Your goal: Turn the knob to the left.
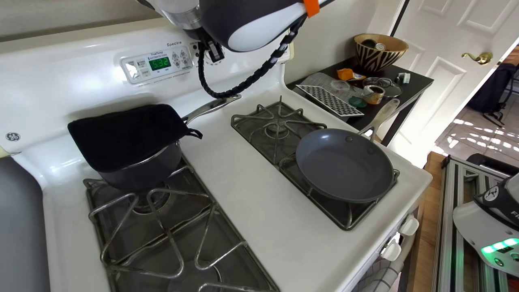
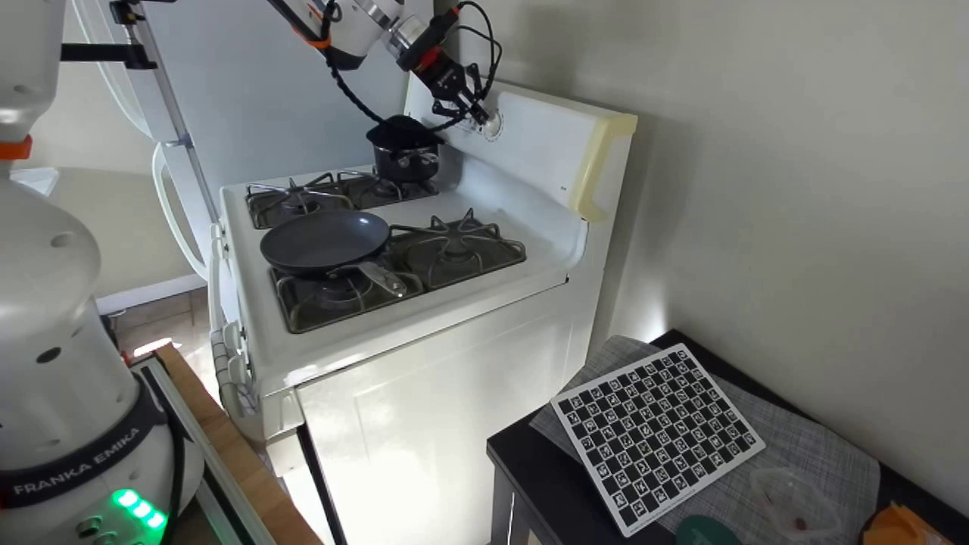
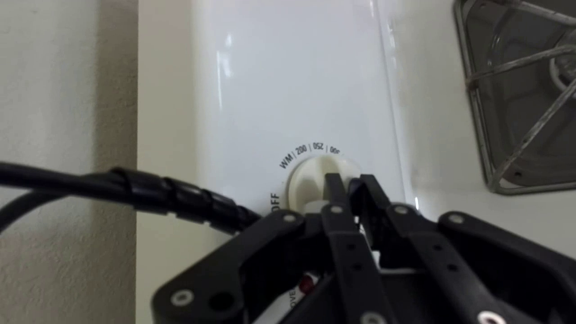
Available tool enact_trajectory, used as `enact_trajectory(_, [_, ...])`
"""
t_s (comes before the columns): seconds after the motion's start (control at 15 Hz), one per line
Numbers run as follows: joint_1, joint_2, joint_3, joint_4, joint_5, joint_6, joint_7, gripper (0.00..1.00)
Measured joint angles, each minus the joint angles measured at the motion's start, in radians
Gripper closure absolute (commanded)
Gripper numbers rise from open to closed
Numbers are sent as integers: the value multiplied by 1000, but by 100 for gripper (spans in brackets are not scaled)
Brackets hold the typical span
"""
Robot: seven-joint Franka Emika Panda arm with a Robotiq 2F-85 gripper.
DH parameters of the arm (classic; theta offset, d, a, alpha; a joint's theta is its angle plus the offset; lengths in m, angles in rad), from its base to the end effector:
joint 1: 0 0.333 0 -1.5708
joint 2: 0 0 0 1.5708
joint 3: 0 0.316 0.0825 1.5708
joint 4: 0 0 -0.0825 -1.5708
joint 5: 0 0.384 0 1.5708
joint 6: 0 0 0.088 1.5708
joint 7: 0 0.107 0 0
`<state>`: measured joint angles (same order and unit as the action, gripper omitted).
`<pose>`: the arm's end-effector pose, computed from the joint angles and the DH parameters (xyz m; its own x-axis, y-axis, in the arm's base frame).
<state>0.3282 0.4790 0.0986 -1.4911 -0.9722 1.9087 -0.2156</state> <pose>0.6641 0.2241 0.4174 0.6164 0.7134 -0.3333 0.6814 -0.2711 0.6798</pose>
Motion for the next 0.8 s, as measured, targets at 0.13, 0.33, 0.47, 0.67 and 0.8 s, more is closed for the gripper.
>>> enact_trajectory(0.13, [0,3,5,0,-17,-8,-21,99])
enact_trajectory(0.33, [0,7,11,0,-37,-16,-40,99])
enact_trajectory(0.47, [0,9,14,0,-45,-20,-48,99])
enact_trajectory(0.67, [0,10,15,-1,-49,-23,-51,62])
enact_trajectory(0.8, [-4,15,15,-1,-50,-27,-53,45])
